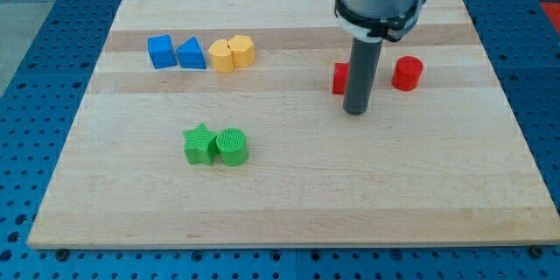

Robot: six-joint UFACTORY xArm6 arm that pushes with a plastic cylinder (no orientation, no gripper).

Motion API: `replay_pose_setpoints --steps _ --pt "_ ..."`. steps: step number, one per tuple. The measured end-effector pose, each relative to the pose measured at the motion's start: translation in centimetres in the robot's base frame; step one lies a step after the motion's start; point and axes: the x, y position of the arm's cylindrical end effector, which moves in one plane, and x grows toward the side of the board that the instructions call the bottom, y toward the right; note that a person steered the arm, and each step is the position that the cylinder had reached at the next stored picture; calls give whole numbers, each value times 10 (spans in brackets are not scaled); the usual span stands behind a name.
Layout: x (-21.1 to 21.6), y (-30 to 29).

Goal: Place the red star right to the green circle

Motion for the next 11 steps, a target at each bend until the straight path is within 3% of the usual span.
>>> replay_pose_setpoints --steps 1,3,10,11 --pt "-8 41" --pt "-80 56" --pt "-6 -85" --pt "-41 -88"
